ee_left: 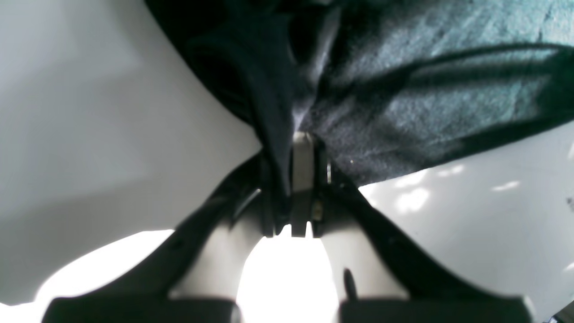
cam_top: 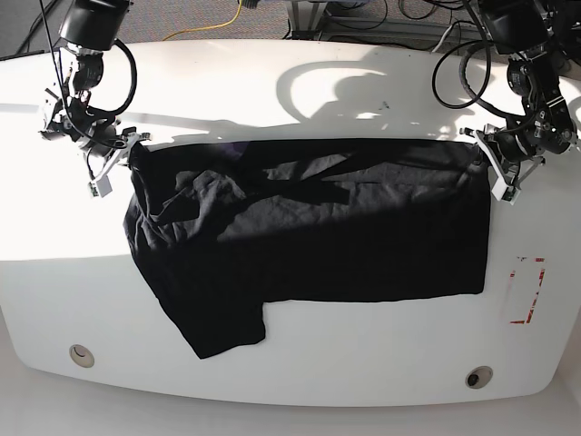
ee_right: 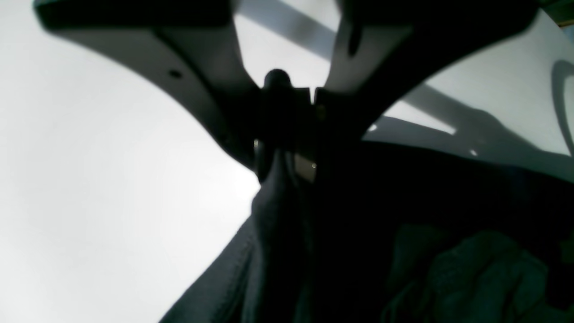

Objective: Layout the t-shirt on the table in an organized manner, then fold the t-shirt properly
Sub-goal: 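Hold the folded edge with both grippers and drag the shirt toward the robot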

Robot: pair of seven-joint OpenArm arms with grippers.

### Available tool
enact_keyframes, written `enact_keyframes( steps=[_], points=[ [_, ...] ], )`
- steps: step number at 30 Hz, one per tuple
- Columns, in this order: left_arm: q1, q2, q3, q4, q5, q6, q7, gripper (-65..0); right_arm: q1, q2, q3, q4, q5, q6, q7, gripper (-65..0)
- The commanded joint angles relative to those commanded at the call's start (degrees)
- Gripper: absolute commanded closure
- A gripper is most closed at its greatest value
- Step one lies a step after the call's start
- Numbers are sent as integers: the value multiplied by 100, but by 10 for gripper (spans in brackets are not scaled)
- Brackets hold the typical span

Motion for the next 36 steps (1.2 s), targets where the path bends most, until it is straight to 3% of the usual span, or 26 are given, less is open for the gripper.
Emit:
enact_keyframes(
  steps=[9, 17, 26, 36],
  points=[
    [545, 97, 44, 1073, -18, 0, 413, -6, -844, -9, 281, 905, 18, 0, -141, 0],
    [1152, 132, 44, 1855, -18, 0, 677, -8, -1776, -316, 888, 1565, 18, 0, -325, 0],
    [1662, 105, 211, 1925, -18, 0, 677, -10, -2558, -519, 1257, 1952, 18, 0, -325, 0],
    [1864, 105, 220, 1925, -26, 0, 677, -11, -2646, -598, 1292, 1934, -9, 0, -325, -2]
  ],
)
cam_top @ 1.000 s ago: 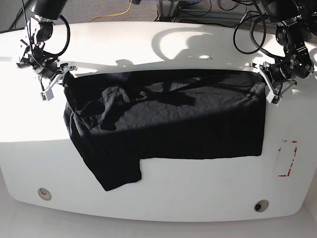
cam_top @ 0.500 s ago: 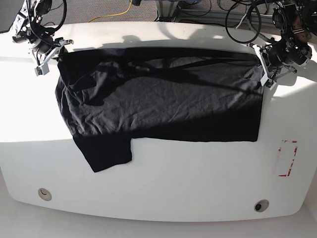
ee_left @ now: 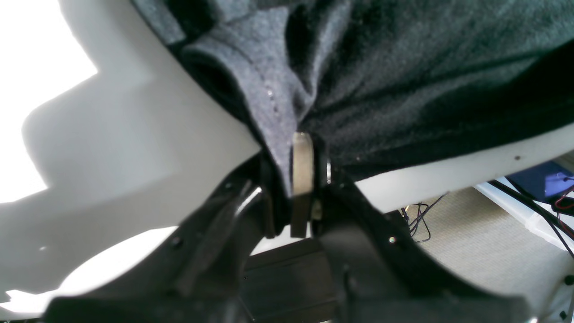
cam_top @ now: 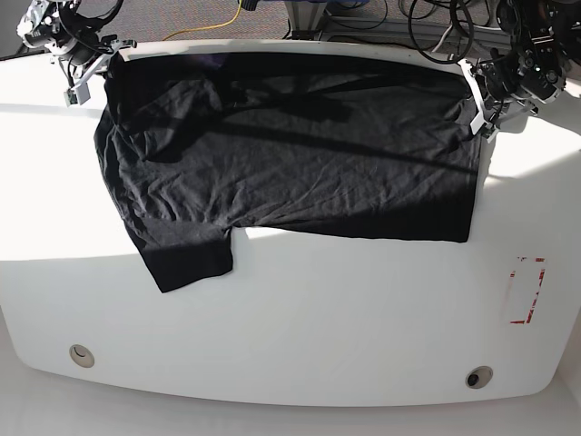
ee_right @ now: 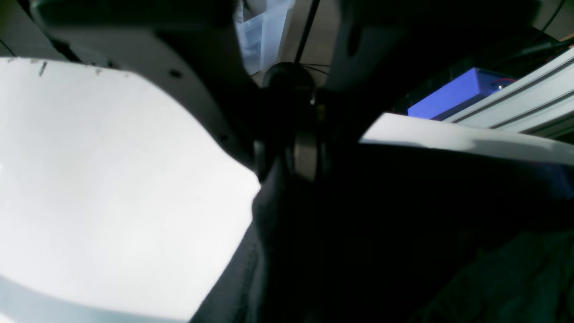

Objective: Layout the t-shirt on the table in an organized manner, then fold the t-shirt properly
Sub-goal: 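Hold the folded edge with both grippers and drag the shirt toward the robot, then release both grippers and move them to the shirt's hem edge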

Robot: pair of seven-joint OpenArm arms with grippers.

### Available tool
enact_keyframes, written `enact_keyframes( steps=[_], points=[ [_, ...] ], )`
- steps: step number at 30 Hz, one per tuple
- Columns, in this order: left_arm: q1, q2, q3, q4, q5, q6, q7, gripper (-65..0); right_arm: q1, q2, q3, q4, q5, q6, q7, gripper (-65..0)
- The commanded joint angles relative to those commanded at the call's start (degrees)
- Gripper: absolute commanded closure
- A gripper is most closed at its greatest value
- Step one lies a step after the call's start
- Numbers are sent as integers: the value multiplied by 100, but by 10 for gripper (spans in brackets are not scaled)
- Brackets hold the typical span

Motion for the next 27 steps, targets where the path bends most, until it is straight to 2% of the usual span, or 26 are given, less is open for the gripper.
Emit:
enact_keyframes(
  steps=[3, 6, 7, 9, 10, 11, 14, 15, 24, 27],
  points=[
    [9, 0, 0, 0, 18, 0, 0, -13, -9, -26, 9, 9, -9, 0, 0, -13],
    [9, 0, 0, 0, 18, 0, 0, -57, -9, -26, 9, 9, -9, 0, 0, -105],
    [9, 0, 0, 0, 18, 0, 0, -88, -9, -26, 9, 9, -9, 0, 0, -159],
    [18, -26, 0, 9, 18, 0, 0, -171, 9, -26, 9, 26, 0, 0, 0, -309],
    [18, -62, 0, 18, 18, 0, 0, -203, 9, -26, 9, 53, 0, 0, 0, -360],
    [18, -123, 0, 62, 18, 0, 0, -249, 9, -26, 18, 123, 0, 0, 0, -453],
    [9, -185, 0, 158, 0, 0, 9, -329, 0, -26, 18, 369, 0, 0, 0, -612],
    [9, -193, 0, 211, 0, 0, 18, -347, 0, -26, 26, 466, 0, 0, 0, -647],
    [-193, -264, 0, 844, -53, 0, 721, -363, 44, 9, 571, 1169, 18, 0, -9, -650],
    [-325, -396, 0, 879, -360, 0, 774, -363, 176, 53, 545, 1284, 18, 0, -9, -650]
  ],
)
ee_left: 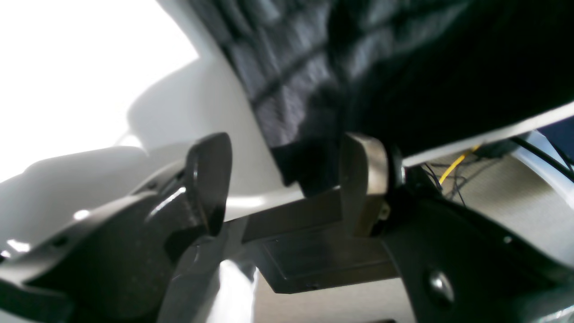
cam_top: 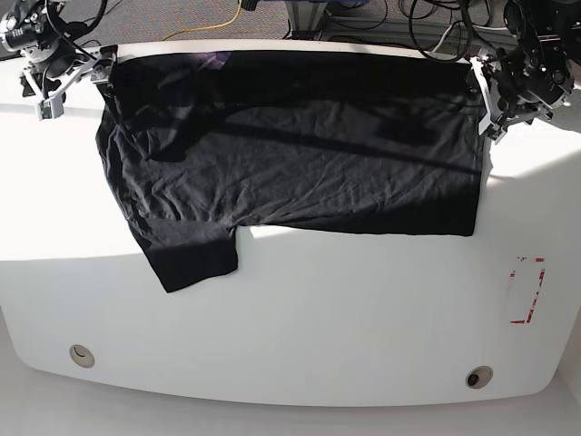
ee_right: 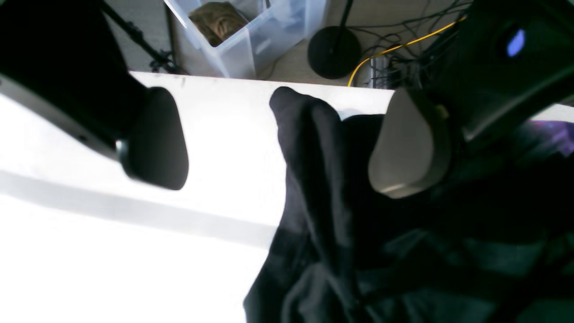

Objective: Layout the t-shirt on the table in an organized manner, then fold the t-shirt properly
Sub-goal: 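Release both grippers and move them to the shirt's hem edge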

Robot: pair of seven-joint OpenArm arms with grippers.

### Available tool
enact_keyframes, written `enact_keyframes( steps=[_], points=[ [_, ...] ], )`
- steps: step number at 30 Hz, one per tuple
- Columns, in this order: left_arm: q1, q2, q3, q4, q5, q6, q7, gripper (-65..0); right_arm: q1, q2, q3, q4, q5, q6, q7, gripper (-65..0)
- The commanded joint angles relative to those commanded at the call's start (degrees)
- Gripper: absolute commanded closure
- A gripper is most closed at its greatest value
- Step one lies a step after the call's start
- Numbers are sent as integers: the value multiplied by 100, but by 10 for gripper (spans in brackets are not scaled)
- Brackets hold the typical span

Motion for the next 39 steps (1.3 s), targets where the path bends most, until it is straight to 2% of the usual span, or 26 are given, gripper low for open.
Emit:
enact_keyframes(
  steps=[5, 8, 16, 20, 28, 34, 39],
  points=[
    [-404, -360, -9, -9, -791, 0, 9, -363, 598, 202, -149, -220, -35, 0, 0, -650],
    [-862, -422, -35, -26, -976, 0, 9, -363, 1125, 387, -431, -686, -35, 0, 0, -650],
    [-2312, -325, 0, -448, -466, 0, -9, -363, 2505, 774, -1310, -2251, -35, 0, 35, -650],
    [-2927, -193, 0, -765, -281, 0, -18, -363, 3051, 853, -1477, -2831, -53, 0, 62, -650],
    [-3921, 141, -26, -1925, 615, 0, -53, -360, 3982, 949, -2092, -3851, -835, 0, 765, -650],
    [-3982, 211, 0, -2611, 897, 0, -835, -360, 4519, 932, -2259, -4765, -1248, 0, 1169, -650],
    [-4000, 211, 0, -3429, 1064, 0, -1363, -360, 4870, 967, -2629, -5732, -1363, 0, 1776, -650]
  ],
)
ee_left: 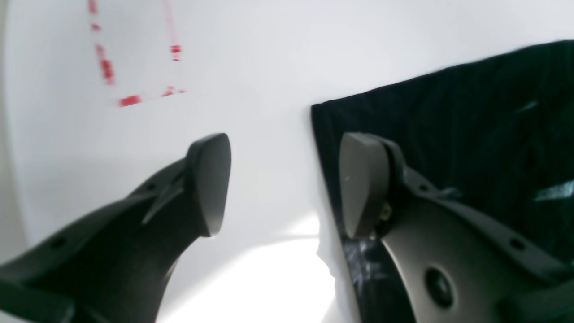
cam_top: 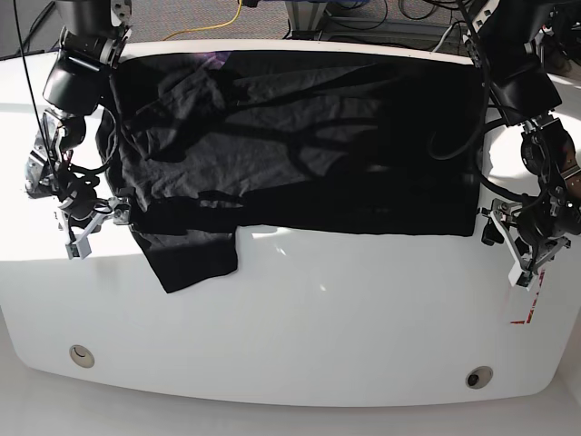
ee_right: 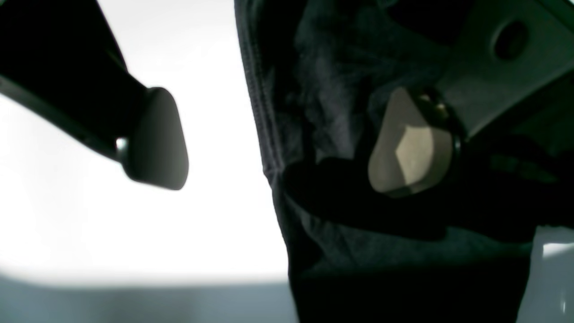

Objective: Layout the t-shirt on the table in an organized manner, then fold the t-shirt properly
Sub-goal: 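Release both grippers and move them to the shirt's hem edge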

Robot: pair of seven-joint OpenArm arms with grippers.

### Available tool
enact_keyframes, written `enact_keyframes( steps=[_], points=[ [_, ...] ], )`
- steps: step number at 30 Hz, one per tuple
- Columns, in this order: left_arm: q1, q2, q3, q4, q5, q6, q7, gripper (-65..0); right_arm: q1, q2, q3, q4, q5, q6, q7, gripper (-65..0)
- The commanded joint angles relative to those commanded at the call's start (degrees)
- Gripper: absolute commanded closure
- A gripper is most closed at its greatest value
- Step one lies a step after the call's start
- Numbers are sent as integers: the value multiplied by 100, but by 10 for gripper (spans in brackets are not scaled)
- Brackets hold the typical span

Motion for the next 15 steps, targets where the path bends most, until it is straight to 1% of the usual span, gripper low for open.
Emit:
enact_keyframes(
  steps=[3, 7, 9, 12, 13, 15],
  points=[
    [-18, -9, -18, -369, 18, 0, -167, -360, 79, 70, -176, -360, 26, 0, 229, -650],
    [-9, -18, -35, -571, 18, 0, -246, -360, 88, 70, -360, -475, 44, 0, 299, -650],
    [0, -18, -35, -580, 18, 0, -255, -360, 70, -53, -369, -475, 44, 0, 299, -650],
    [9, -18, -35, -589, 18, 0, -255, -360, 62, -141, -369, -475, 26, 0, 290, -650],
    [9, -9, -35, -589, 18, 0, -255, -360, 62, -167, -369, -475, 9, 0, 290, -640],
    [9, 0, -35, -589, 18, 0, -255, -360, 62, -185, -369, -475, 18, 0, 290, -585]
  ],
)
